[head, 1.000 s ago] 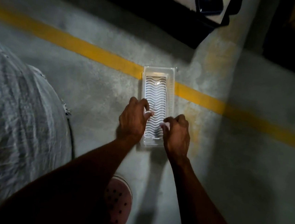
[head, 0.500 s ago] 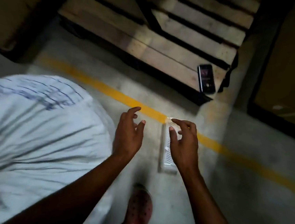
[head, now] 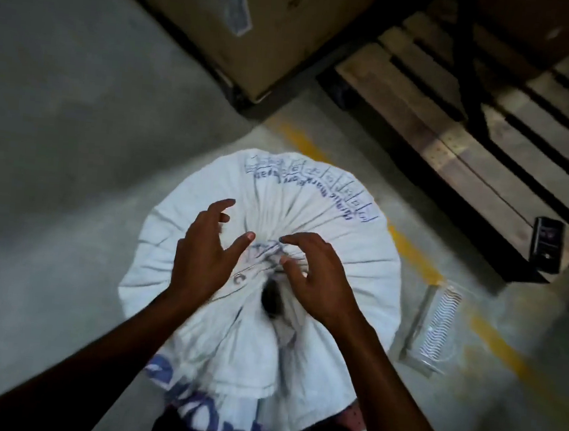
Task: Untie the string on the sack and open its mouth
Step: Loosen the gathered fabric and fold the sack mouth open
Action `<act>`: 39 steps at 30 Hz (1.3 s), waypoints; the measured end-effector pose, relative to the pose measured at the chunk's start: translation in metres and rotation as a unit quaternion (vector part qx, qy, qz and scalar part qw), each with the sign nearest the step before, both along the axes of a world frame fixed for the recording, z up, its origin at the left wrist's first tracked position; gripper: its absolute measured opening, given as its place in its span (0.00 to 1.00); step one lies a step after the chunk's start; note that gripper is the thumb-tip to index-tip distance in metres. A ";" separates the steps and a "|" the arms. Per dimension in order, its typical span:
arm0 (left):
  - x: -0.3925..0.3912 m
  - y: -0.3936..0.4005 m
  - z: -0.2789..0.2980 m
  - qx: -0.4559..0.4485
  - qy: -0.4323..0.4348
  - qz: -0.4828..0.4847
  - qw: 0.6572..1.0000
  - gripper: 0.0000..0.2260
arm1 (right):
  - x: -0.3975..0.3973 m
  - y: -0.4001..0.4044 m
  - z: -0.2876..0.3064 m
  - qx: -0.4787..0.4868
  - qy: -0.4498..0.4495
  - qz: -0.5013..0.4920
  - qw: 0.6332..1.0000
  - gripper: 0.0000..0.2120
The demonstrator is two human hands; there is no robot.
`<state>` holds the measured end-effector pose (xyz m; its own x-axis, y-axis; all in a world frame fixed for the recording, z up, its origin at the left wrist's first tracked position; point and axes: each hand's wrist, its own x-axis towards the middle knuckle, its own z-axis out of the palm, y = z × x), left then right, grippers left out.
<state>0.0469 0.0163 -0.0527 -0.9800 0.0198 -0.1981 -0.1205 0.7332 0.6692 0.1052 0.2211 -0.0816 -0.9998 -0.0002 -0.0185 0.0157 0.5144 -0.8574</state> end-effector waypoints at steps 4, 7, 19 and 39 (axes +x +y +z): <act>0.012 -0.053 -0.018 0.005 -0.103 0.009 0.995 0.26 | 0.004 -0.040 -0.019 0.079 -0.066 0.110 0.989 0.18; 0.025 -0.071 -0.028 0.036 -0.149 -0.013 0.988 0.23 | 0.009 -0.051 -0.025 0.175 -0.076 0.161 0.968 0.14; 0.017 -0.068 0.025 0.225 -0.116 -0.071 0.965 0.21 | -0.009 -0.020 0.003 -0.055 -0.104 -0.038 0.992 0.04; -0.040 -0.020 0.030 0.270 -0.036 -0.092 0.958 0.22 | 0.046 -0.084 0.142 0.311 0.189 0.320 0.875 0.20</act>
<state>0.0064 -0.0032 -0.0223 -0.9340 0.3101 -0.1774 -0.0824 0.2960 0.9516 0.1514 0.1375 0.0608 -0.7331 -0.6700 0.1172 -0.6704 0.6828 -0.2902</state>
